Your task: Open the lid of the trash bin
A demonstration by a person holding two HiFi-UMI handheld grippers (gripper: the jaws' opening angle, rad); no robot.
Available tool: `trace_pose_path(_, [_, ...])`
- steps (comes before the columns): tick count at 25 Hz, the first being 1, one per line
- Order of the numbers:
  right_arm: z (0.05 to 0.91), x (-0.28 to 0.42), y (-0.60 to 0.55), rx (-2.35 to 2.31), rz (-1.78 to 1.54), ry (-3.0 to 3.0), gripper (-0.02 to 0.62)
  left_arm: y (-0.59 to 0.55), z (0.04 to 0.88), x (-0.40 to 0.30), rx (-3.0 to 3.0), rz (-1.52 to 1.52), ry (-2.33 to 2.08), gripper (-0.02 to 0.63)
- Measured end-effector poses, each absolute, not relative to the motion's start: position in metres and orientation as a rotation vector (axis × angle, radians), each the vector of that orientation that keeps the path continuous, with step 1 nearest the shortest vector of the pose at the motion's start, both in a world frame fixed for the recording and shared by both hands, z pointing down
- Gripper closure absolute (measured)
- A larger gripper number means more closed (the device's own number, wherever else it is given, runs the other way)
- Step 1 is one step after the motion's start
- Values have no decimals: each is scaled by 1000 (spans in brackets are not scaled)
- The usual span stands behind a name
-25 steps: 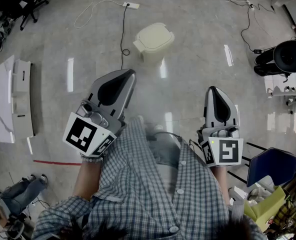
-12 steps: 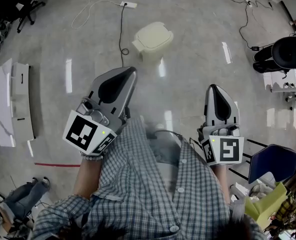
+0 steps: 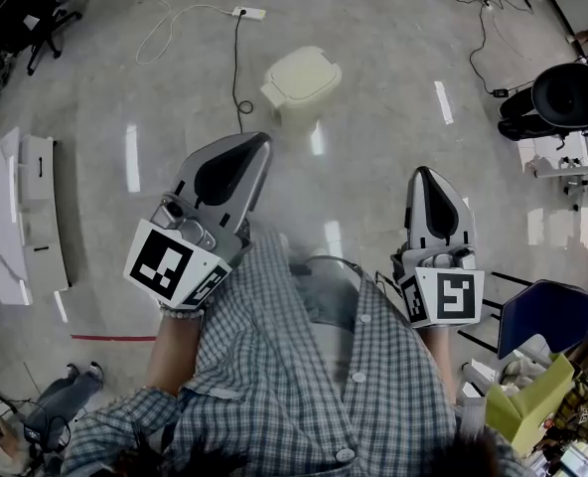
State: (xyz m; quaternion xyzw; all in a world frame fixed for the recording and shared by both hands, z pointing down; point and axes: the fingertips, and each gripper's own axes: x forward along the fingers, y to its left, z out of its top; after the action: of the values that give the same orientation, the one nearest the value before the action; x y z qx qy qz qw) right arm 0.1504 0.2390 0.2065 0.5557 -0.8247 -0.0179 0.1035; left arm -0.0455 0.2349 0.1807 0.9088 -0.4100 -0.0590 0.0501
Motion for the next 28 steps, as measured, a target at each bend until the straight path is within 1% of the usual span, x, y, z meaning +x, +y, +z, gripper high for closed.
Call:
trace_pose_path(15, [210, 125, 243, 1692, -67, -2385, 577, 230, 183, -63, 2824, -192, -1170, 606])
trace_pose_path(28, [215, 127, 222, 1657, -52, -2385, 577, 209, 184, -57, 2810, -190, -1173, 606])
